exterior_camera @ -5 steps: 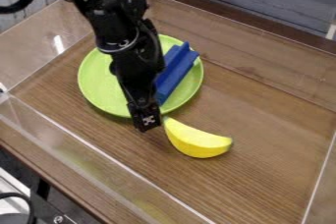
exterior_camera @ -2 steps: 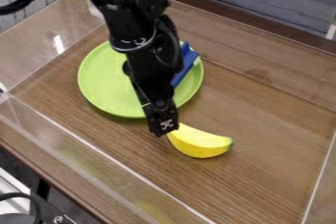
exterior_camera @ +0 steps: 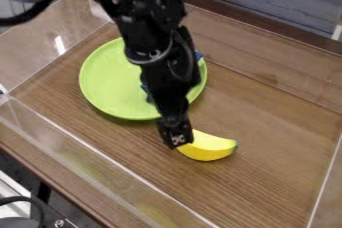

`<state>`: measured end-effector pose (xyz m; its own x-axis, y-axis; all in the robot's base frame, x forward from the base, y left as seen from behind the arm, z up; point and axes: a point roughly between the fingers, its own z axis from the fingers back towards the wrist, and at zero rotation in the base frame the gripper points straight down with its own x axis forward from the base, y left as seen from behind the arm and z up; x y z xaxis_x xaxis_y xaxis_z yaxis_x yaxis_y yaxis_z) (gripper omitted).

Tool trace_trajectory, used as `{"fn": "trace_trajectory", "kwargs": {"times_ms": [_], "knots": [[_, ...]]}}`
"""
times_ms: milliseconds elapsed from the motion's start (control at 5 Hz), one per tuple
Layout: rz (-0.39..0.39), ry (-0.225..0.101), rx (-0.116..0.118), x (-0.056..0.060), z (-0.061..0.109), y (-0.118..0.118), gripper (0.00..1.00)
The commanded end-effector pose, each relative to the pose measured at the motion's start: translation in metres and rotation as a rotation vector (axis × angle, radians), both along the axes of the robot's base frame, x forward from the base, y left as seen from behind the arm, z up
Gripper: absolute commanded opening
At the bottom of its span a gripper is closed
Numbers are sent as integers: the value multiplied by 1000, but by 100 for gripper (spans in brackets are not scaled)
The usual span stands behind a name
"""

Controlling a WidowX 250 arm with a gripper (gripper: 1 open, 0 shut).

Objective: Put the banana in the green plate

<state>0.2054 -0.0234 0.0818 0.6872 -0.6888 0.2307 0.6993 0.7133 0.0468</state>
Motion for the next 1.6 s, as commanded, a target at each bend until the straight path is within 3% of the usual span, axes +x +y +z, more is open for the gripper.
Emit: {"fn": "trace_trajectory", "kwargs": {"times_ms": [0,400,800,1200,1400], "knots": [[-70,-26,1,4,-14,-6,100],[-122,-43,6,16,-6,-24,100],[-38,-53,-1,28,-12,-17,100],[71,-55,-6,61,-22,-22,100],[50,-53,-8,56,-25,-17,100]]}}
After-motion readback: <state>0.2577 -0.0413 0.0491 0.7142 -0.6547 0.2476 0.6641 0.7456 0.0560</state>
